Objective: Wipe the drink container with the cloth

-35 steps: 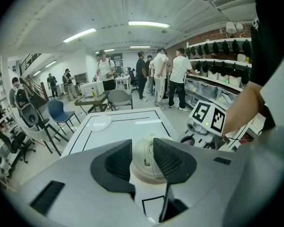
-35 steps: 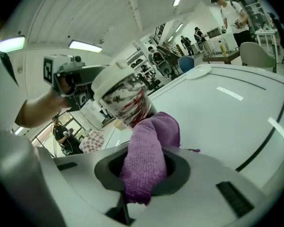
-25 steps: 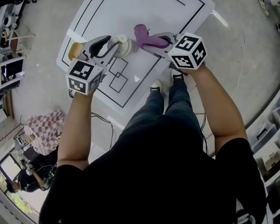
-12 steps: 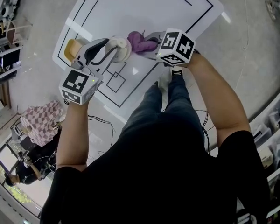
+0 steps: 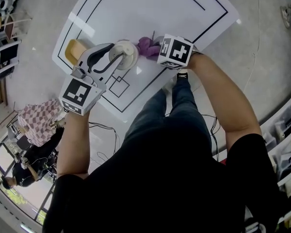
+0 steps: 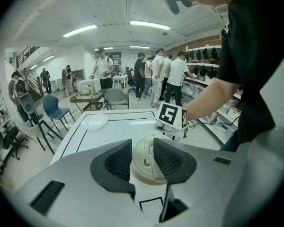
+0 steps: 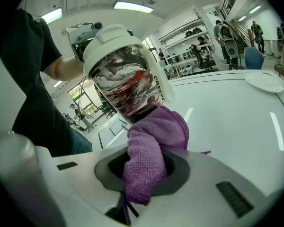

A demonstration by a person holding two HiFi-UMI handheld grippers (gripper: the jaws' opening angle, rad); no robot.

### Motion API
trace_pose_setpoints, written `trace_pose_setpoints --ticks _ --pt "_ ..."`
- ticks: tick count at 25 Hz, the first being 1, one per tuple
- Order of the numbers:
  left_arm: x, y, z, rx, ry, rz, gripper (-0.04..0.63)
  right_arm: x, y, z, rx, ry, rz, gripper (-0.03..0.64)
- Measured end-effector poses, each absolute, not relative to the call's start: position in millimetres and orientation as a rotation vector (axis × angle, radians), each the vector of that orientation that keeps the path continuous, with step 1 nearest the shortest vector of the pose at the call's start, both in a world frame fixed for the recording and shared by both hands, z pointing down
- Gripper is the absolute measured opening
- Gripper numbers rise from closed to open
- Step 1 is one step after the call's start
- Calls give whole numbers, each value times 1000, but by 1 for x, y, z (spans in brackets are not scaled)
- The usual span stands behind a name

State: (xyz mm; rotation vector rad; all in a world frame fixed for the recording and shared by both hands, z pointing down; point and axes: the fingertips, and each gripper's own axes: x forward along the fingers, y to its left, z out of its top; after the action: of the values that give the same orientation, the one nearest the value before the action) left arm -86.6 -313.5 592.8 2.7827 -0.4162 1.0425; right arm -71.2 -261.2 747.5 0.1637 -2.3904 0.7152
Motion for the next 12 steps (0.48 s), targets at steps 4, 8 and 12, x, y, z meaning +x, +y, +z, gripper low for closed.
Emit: trace_pose_setpoints --ticks 4,8,12 --pt "-88 -313 594 2776 -390 1046 164 -61 -270 740 112 -2405 701 80" --pt "-85 -312 594 2772 -372 1050 163 -39 -298 701 66 -2523 770 80" --pt "-85 -319 598 2767 -364 1040 164 -33 -333 654 -59 -2687 869 80"
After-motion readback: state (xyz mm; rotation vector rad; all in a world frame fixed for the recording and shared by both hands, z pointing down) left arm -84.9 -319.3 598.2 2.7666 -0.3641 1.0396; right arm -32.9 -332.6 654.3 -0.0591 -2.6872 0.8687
